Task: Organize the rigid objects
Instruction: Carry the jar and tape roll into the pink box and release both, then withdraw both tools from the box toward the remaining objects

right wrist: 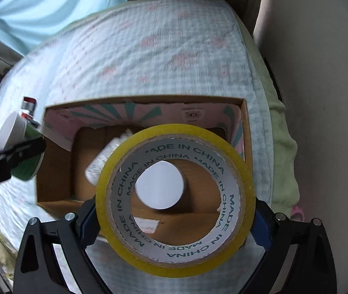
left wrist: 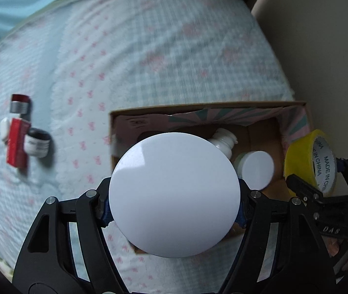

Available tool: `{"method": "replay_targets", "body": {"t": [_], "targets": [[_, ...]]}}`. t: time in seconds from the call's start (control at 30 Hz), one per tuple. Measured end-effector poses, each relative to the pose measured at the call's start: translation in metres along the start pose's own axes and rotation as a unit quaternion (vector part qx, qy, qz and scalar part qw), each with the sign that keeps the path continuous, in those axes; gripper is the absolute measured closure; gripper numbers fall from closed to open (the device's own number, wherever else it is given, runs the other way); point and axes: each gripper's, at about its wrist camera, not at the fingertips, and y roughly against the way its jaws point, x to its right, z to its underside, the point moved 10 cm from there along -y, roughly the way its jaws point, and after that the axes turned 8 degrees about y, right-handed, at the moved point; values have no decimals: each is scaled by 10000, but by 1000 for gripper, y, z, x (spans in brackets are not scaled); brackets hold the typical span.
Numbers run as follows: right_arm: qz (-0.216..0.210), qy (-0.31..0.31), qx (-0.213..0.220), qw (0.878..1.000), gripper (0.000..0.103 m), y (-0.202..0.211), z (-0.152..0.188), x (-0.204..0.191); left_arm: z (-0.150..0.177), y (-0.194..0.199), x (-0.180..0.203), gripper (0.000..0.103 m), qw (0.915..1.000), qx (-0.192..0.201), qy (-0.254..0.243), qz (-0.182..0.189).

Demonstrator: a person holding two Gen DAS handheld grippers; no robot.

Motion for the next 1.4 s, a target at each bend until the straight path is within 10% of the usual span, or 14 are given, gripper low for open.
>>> {"method": "replay_targets", "body": {"t": [0.4,0.43,0.47,0.53,1.4], "targets": [[-315,464,-44,9984,6,-32,-7,-11,-9,-42,13,34,9973,-471,-536,-190],[-235,504,-40,9984,6,-33,-8,-11,-10,-40,15,30,9969,-412,-597,-297],[-146,537,-38,9984,6,-34,-9,-10,-11,-38,15,5,9969,-341,-631,-328],[-169,667,58,9976,0,-32,-11,-10,-16,-25,18,0,9971,-69,-691,-317],[-50,-262,644,9976,0,56,1,15,31,81,-29,0,9980,461,-242,-361]]}}
